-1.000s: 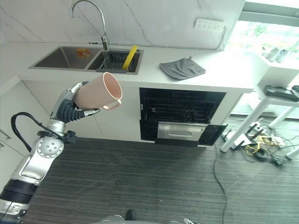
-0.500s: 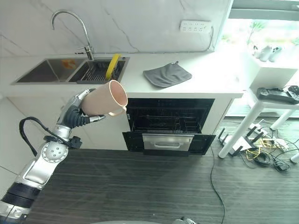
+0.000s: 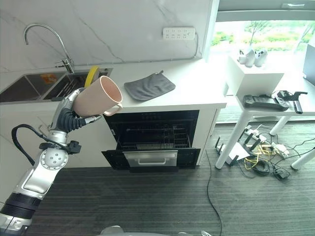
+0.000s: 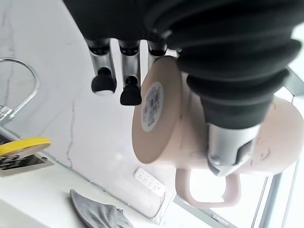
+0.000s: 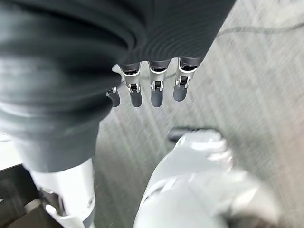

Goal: Place the dishes in the dishwasher.

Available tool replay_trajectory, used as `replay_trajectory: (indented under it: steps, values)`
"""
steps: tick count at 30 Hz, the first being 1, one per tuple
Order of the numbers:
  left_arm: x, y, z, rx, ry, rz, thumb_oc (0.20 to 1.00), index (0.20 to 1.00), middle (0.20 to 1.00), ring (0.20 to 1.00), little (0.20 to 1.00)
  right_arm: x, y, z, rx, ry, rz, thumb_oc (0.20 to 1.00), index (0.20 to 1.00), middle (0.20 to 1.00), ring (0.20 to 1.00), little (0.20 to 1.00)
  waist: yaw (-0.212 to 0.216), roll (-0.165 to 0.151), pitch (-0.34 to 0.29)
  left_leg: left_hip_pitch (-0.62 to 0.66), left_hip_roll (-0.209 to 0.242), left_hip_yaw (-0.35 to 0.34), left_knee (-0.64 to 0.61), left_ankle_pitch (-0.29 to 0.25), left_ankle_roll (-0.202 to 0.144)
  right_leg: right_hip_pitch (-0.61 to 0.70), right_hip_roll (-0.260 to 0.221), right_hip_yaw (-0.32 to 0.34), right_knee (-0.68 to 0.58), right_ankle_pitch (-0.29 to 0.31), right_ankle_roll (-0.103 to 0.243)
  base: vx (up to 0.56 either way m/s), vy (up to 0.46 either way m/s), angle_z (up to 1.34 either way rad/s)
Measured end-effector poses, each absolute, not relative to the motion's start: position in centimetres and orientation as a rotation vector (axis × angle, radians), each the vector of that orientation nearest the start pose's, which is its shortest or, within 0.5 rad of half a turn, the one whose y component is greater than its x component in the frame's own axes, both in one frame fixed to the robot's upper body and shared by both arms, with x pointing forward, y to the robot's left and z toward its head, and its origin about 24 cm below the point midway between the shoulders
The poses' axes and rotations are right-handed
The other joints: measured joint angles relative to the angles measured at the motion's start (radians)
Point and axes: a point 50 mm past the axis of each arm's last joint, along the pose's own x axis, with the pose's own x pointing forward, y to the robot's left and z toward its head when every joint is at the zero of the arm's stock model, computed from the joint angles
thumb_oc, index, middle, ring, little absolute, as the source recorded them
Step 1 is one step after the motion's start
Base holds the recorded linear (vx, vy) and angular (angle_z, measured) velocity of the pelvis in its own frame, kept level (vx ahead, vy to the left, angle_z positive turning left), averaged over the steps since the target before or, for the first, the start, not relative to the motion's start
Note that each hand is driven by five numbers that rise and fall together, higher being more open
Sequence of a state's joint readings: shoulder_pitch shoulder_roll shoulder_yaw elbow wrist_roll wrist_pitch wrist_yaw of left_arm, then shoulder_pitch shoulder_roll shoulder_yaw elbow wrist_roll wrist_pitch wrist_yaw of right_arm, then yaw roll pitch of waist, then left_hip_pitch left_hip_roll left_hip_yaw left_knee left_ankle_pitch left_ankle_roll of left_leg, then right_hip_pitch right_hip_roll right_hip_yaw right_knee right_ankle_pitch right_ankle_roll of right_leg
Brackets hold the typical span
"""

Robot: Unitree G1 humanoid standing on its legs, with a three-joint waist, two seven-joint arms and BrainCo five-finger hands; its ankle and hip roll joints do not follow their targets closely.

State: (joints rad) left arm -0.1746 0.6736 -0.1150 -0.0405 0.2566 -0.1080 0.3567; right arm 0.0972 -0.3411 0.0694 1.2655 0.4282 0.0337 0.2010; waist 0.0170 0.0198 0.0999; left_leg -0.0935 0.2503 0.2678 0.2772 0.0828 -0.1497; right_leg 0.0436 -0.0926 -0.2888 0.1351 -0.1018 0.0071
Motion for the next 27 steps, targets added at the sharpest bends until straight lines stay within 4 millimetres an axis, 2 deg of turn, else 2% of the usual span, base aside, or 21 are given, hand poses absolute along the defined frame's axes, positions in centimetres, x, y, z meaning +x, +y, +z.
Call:
replay_trajectory:
  steps: [2, 4, 5, 6, 7, 8, 9, 10, 11, 13, 16, 17, 18, 20, 21, 22, 23, 24, 25, 27]
  values:
    - [27.6, 22.8, 14.0, 0.852, -0.454, 0.193, 0.2, 0.2, 0.2, 0.2, 0.2, 3.6, -27.0, -15.9, 0.158, 1.314, -0.269, 1.0, 1.0, 1.0, 1.0, 1.0, -0.003, 0.017, 0.005, 0.028, 0.004, -0.015, -0.242, 0.011, -0.016, 0.023, 0.036, -0.01, -0.037, -0.001, 0.015, 0.22, 0.326, 0.06]
    - [27.4, 22.9, 13.6, 0.85, -0.438, 0.189, 0.2, 0.2, 0.2, 0.2, 0.2, 3.2, -27.1, -15.8, 0.157, 1.312, -0.272, 1.0, 1.0, 1.0, 1.0, 1.0, -0.008, 0.019, 0.011, 0.041, 0.011, -0.002, -0.314, 0.026, -0.012, 0.043, 0.035, -0.026, -0.043, 0.004, 0.006, 0.22, 0.315, 0.09]
    - [27.4, 22.8, 13.4, 0.845, -0.434, 0.185, 0.2, 0.2, 0.2, 0.2, 0.2, 2.9, -27.2, -15.8, 0.15, 1.313, -0.278, 1.0, 1.0, 1.0, 1.0, 1.0, -0.008, 0.02, 0.012, 0.045, 0.013, 0.024, -0.309, 0.026, -0.012, 0.058, 0.032, -0.037, -0.053, 0.004, 0.006, 0.15, 0.351, 0.52]
    - [27.4, 22.3, 13.2, 0.824, -0.436, 0.168, 0.2, 0.2, 0.2, 0.2, 0.2, 1.4, -27.3, -15.8, 0.148, 1.331, -0.287, 1.0, 1.0, 1.0, 1.0, 1.0, -0.011, 0.027, 0.011, 0.076, 0.01, 0.095, -0.296, 0.031, -0.002, 0.102, 0.021, -0.077, -0.083, -0.007, 0.027, 0.15, 0.414, 0.54]
    - [27.4, 22.2, 13.2, 0.822, -0.438, 0.165, 0.2, 0.2, 0.2, 0.2, 0.2, 1.2, -27.2, -15.9, 0.15, 1.332, -0.287, 1.0, 1.0, 1.0, 1.0, 1.0, -0.011, 0.031, 0.011, 0.085, 0.006, 0.101, -0.295, 0.03, -0.001, 0.105, 0.015, -0.08, -0.075, -0.014, 0.037, 0.18, 0.413, 0.59]
    - [27.4, 22.1, 13.2, 0.818, -0.439, 0.158, 0.2, 0.2, 0.2, 0.2, 0.2, 1.4, -27.4, -15.8, 0.147, 1.328, -0.297, 1.0, 1.0, 1.0, 1.0, 1.0, -0.001, 0.046, 0.014, 0.122, -0.027, 0.072, -0.297, 0.012, 0.026, 0.091, 0.0, -0.073, -0.025, -0.046, 0.061, 0.21, 0.344, 0.06]
    - [27.4, 22.2, 13.1, 0.823, -0.433, 0.152, 0.2, 0.2, 0.2, 0.2, 0.2, 1.7, -27.4, -15.8, 0.154, 1.318, -0.303, 1.0, 1.0, 1.0, 1.0, 1.0, 0.012, 0.052, 0.016, 0.144, -0.053, 0.039, -0.322, 0.017, 0.051, 0.073, -0.02, -0.056, 0.017, -0.061, 0.071, 0.14, 0.218, -0.06]
    - [27.4, 22.4, 13.0, 0.828, -0.422, 0.15, 0.2, 0.2, 0.2, 0.2, 0.2, 2.1, -27.1, -15.9, 0.177, 1.304, -0.306, 1.0, 1.0, 1.0, 1.0, 1.0, 0.018, 0.035, 0.018, 0.154, -0.083, 0.039, -0.327, 0.01, 0.069, 0.065, -0.053, -0.047, 0.047, -0.075, 0.081, 0.18, 0.33, -0.16]
    - [27.4, 22.5, 13.0, 0.833, -0.42, 0.144, 0.2, 0.2, 0.2, 0.2, 0.2, 3.2, -26.3, -16.0, 0.204, 1.272, -0.295, 1.0, 1.0, 1.0, 1.0, 1.0, 0.028, 0.001, 0.021, 0.156, -0.13, 0.052, -0.313, -0.004, 0.092, 0.056, -0.099, -0.036, 0.08, -0.086, 0.098, 0.13, 0.262, 0.01]
    - [27.6, 22.6, 13.3, 0.845, -0.428, 0.138, 0.2, 0.2, 0.2, 0.2, 0.2, 4.6, -25.4, -16.1, 0.236, 1.232, -0.284, 1.0, 1.0, 1.0, 1.0, 1.0, 0.04, -0.029, 0.029, 0.146, -0.17, 0.047, -0.283, -0.036, 0.12, 0.054, -0.141, -0.015, 0.113, -0.079, 0.113, 0.12, 0.261, 0.09]
    - [27.8, 22.8, 13.1, 0.858, -0.423, 0.12, 0.2, 0.2, 0.2, 0.2, 0.2, 5.8, -24.8, -16.2, 0.285, 1.19, -0.301, 1.0, 1.0, 1.0, 1.0, 1.0, 0.051, -0.036, 0.036, 0.154, -0.218, 0.041, -0.255, -0.083, 0.155, -0.029, -0.204, 0.053, 0.309, -0.066, 0.144, 0.1, 0.223, 0.23]
    - [27.8, 22.8, 13.3, 0.866, -0.43, 0.113, 0.2, 0.2, 0.2, 0.2, 0.2, 5.8, -24.8, -16.1, 0.286, 1.189, -0.304, 1.0, 1.0, 1.0, 1.0, 1.0, 0.054, -0.036, 0.037, 0.159, -0.235, 0.039, -0.253, -0.095, 0.165, -0.045, -0.222, 0.076, 0.35, -0.047, 0.176, 0.11, 0.236, 0.04]
    - [27.8, 23.0, 13.5, 0.882, -0.436, 0.107, 0.2, 0.2, 0.2, 0.2, 0.2, 5.7, -24.8, -16.2, 0.285, 1.189, -0.309, 1.0, 1.0, 1.0, 1.0, 1.0, 0.059, -0.031, 0.042, 0.167, -0.247, 0.039, -0.247, -0.114, 0.177, -0.086, -0.237, 0.128, 0.43, -0.009, 0.223, 0.09, 0.174, 0.03]
    - [27.7, 23.2, 13.8, 0.895, -0.443, 0.105, 0.2, 0.2, 0.2, 0.2, 0.2, 5.6, -24.8, -16.2, 0.284, 1.193, -0.309, 1.0, 1.0, 1.0, 1.0, 1.0, 0.056, -0.022, 0.046, 0.191, -0.248, 0.04, -0.256, -0.124, 0.189, -0.146, -0.247, 0.167, 0.54, 0.04, 0.242, 0.07, 0.055, -0.06]
    - [27.7, 23.3, 13.9, 0.9, -0.447, 0.104, 0.2, 0.2, 0.2, 0.2, 0.2, 5.3, -24.6, -16.3, 0.286, 1.202, -0.307, 1.0, 1.0, 1.0, 1.0, 1.0, 0.052, -0.014, 0.051, 0.205, -0.249, 0.041, -0.268, -0.133, 0.2, -0.178, -0.237, 0.17, 0.585, 0.02, 0.246, 0.06, -0.03, -0.07]
    - [27.8, 23.4, 14.1, 0.903, -0.456, 0.106, 0.2, 0.2, 0.2, 0.2, 0.2, 5.2, -24.4, -16.3, 0.289, 1.202, -0.304, 1.0, 1.0, 1.0, 1.0, 1.0, 0.05, -0.016, 0.053, 0.214, -0.25, 0.042, -0.279, -0.139, 0.21, -0.206, -0.211, 0.166, 0.592, -0.018, 0.222, 0.1, -0.159, 0.0]
    - [28.1, 23.3, 14.5, 0.91, -0.467, 0.106, 0.2, 0.2, 0.2, 0.2, 0.2, 5.5, -24.4, -16.2, 0.287, 1.191, -0.3, 1.0, 1.0, 1.0, 1.0, 1.0, 0.04, -0.022, 0.059, 0.215, -0.249, 0.042, -0.281, -0.135, 0.203, -0.237, -0.182, 0.139, 0.522, -0.045, 0.192, 0.1, -0.175, 0.1]
    - [28.3, 23.1, 14.7, 0.909, -0.479, 0.102, 0.2, 0.2, 0.2, 0.2, 0.2, 5.6, -24.6, -16.2, 0.278, 1.186, -0.297, 1.0, 1.0, 1.0, 1.0, 1.0, 0.028, -0.027, 0.061, 0.214, -0.252, 0.041, -0.28, -0.138, 0.196, -0.246, -0.188, 0.097, 0.386, -0.04, 0.182, 0.23, -0.328, 0.18]
    - [28.4, 22.8, 14.8, 0.91, -0.487, 0.091, 0.2, 0.2, 0.2, 0.2, 0.2, 5.9, -24.6, -16.1, 0.258, 1.185, -0.276, 1.0, 1.0, 1.0, 1.0, 1.0, 0.017, -0.031, 0.059, 0.219, -0.255, 0.036, -0.28, -0.143, 0.192, -0.252, -0.213, 0.082, 0.167, 0.042, 0.204, 0.19, -0.226, 0.19]
    - [28.5, 21.5, 14.1, 0.896, -0.483, 0.037, 0.2, 0.2, 0.2, 0.2, 0.2, 5.9, -24.8, -16.1, 0.256, 1.187, -0.278, 1.0, 1.0, 1.0, 1.0, 1.0, 0.01, -0.048, 0.06, 0.239, -0.257, 0.018, -0.274, -0.162, 0.169, -0.26, -0.264, 0.087, 0.075, 0.172, 0.225, 0.29, -0.358, 0.24]
